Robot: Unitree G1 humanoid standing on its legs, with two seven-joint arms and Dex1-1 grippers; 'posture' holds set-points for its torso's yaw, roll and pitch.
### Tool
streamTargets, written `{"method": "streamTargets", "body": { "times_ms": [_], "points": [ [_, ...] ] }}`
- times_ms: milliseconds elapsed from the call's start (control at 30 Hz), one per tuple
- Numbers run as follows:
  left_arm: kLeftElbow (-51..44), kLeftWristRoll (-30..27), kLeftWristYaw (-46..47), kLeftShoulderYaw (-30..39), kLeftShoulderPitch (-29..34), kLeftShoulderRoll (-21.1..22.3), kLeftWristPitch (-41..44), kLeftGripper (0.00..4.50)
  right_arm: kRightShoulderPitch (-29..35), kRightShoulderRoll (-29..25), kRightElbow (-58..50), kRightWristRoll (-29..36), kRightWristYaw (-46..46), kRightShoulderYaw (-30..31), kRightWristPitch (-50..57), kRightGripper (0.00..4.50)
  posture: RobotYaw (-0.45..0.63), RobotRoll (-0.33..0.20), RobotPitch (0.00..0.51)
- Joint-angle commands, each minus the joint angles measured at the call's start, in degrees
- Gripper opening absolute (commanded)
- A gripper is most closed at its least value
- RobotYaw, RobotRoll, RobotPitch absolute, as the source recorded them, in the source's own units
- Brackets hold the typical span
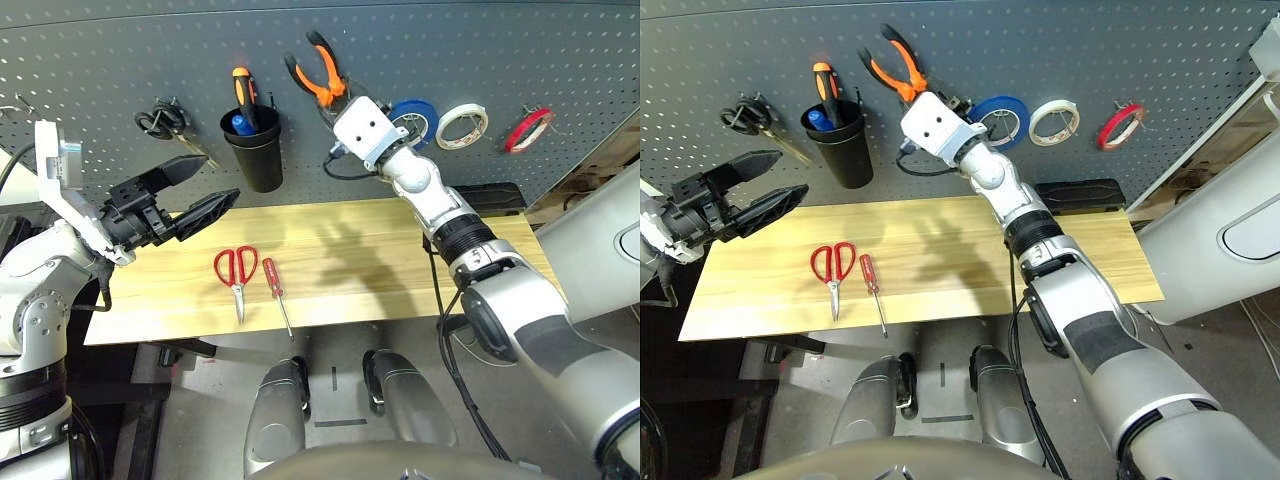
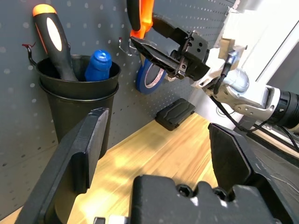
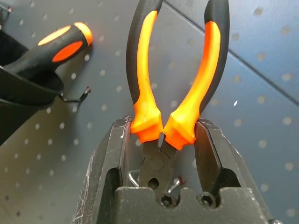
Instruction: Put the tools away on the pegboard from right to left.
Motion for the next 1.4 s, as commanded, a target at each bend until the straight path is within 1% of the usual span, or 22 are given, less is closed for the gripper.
{"method": "streamTargets", "body": {
  "times_ms": [33, 333, 567, 867, 1133, 1400],
  "points": [
    [-1.0, -0.5, -0.4, 0.0, -0.2, 1.0, 0.7, 4.50, 0.9, 0.4, -3.8, -0.9, -1.5, 0.8, 0.2, 2.09, 0.05, 0.000, 0.175],
    [-0.8, -0.5, -0.4, -0.4, -1.1, 0.9, 1.1, 4.50, 0.4, 1.2, -6.9, -0.4, -1.3, 1.0, 1.9, 2.09, 0.04, 0.000, 0.173],
    [-1.1, -0.6, -0.2, -0.4, -1.2, 0.9, 1.4, 4.50, -0.7, 0.0, -5.5, -1.0, -2.0, 0.9, 1.6, 2.09, 0.04, 0.000, 0.175],
    [-1.9, -0.8, 0.2, -0.4, -1.5, 0.8, 2.3, 4.50, -4.6, -1.8, 1.4, -0.7, -2.4, 0.8, -0.5, 2.09, 0.05, 0.000, 0.180],
    [-2.7, -0.9, 0.5, -0.1, -1.2, 0.9, 3.0, 4.50, -6.0, -0.8, 7.1, 1.3, -1.3, 0.2, -2.9, 2.09, 0.06, 0.000, 0.183],
    [-3.7, -1.2, 1.0, 0.5, -0.7, 0.9, 3.6, 4.50, -7.3, 0.0, 9.5, 2.5, -0.8, -0.1, -4.0, 2.09, 0.07, 0.000, 0.187]
  ]
}}
